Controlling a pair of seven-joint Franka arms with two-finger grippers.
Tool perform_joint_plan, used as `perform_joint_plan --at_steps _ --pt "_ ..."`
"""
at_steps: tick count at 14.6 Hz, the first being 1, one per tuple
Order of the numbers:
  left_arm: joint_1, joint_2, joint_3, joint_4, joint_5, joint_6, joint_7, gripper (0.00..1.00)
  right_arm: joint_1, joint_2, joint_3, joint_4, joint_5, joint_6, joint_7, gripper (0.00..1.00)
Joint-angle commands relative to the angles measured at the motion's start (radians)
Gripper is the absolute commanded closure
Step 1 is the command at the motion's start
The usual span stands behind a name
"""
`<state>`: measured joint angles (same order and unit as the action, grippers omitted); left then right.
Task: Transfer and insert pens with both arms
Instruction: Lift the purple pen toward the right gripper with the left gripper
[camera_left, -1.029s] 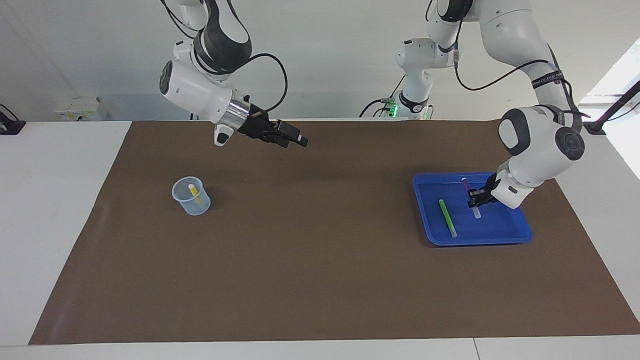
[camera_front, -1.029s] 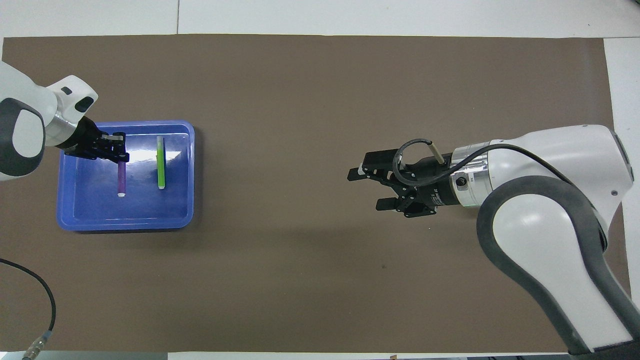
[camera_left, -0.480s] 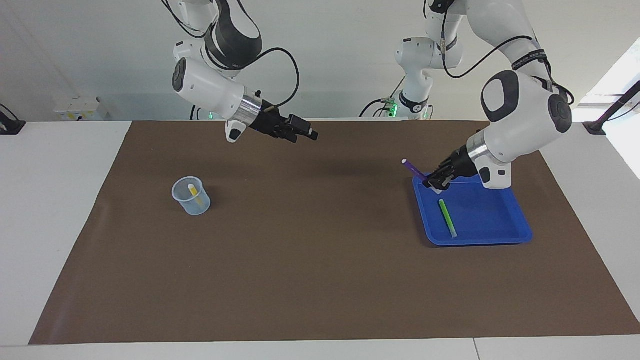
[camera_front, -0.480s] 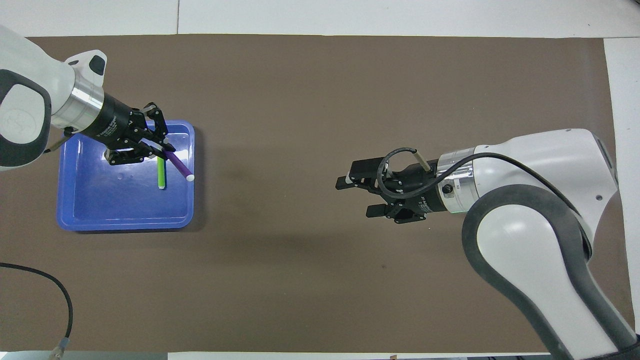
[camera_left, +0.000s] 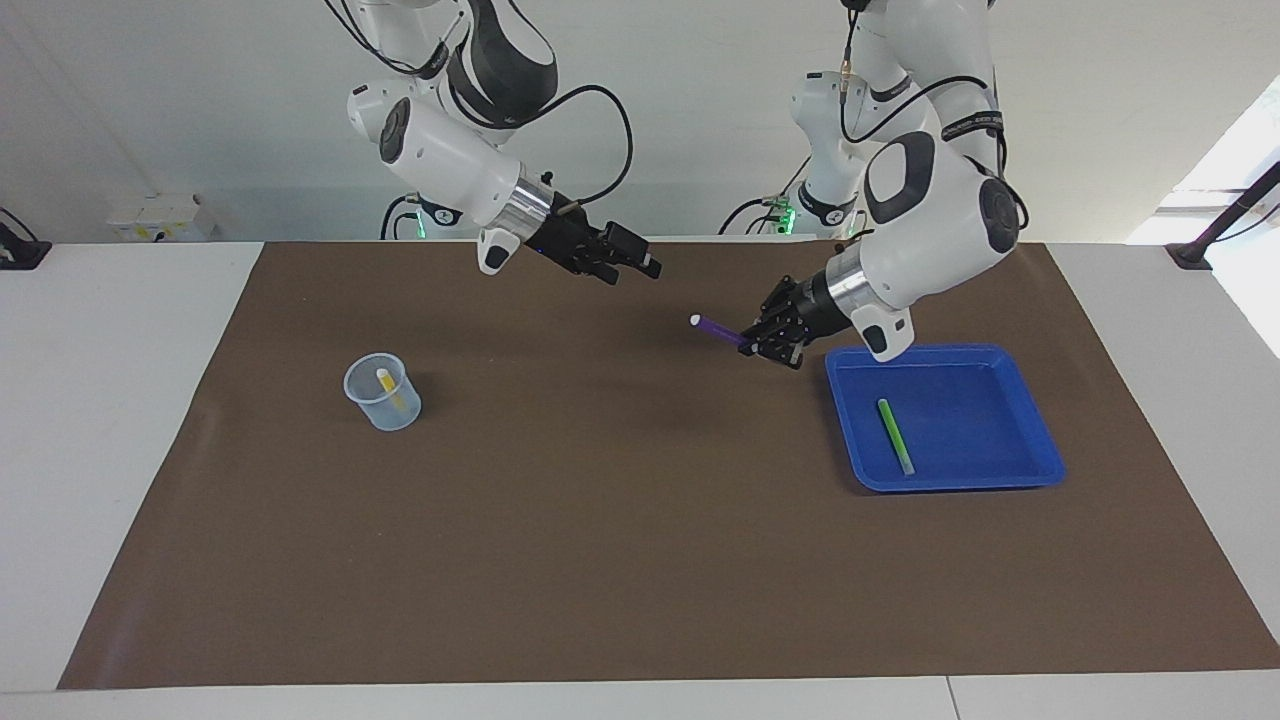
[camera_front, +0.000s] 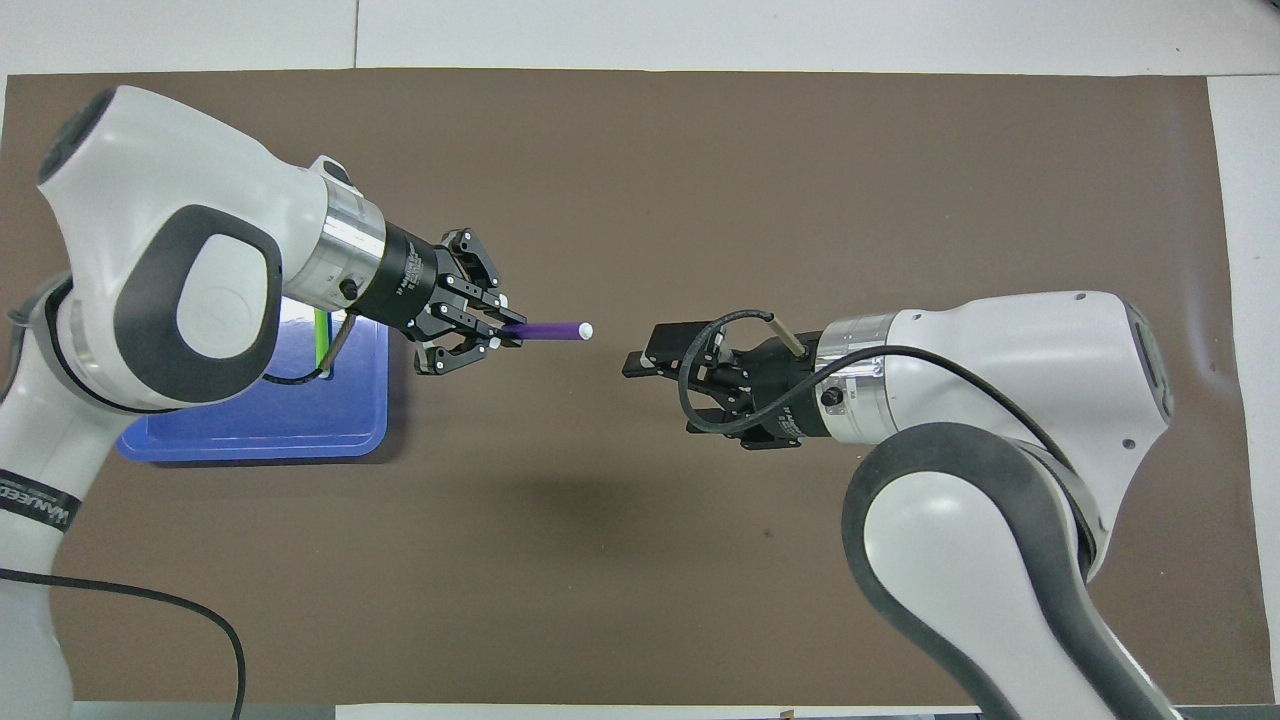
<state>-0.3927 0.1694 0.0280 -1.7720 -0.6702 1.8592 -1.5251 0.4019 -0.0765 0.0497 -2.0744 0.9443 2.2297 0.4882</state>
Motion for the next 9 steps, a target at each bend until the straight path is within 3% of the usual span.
perform_joint_plan --at_steps 1,4,6,9 --pt "-0.052 -0.08 0.015 -0.121 -0.087 0.067 -0.047 1.0 0.018 -0.006 0.001 -0.021 0.014 0.099 0.035 0.0" --pt "-0.052 -0.093 0.015 -0.139 -0.163 0.069 -0.047 1.0 0.052 0.003 0.001 -0.024 0.014 0.142 0.017 0.0" --pt "-0.074 -0.102 0.013 -0.155 -0.175 0.075 -0.047 1.0 0.052 0.007 0.001 -0.029 0.014 0.163 -0.006 0.1" --pt "-0.081 -0.126 0.013 -0.188 -0.197 0.101 -0.047 1.0 0.054 0.009 0.001 -0.027 0.014 0.157 -0.005 0.16"
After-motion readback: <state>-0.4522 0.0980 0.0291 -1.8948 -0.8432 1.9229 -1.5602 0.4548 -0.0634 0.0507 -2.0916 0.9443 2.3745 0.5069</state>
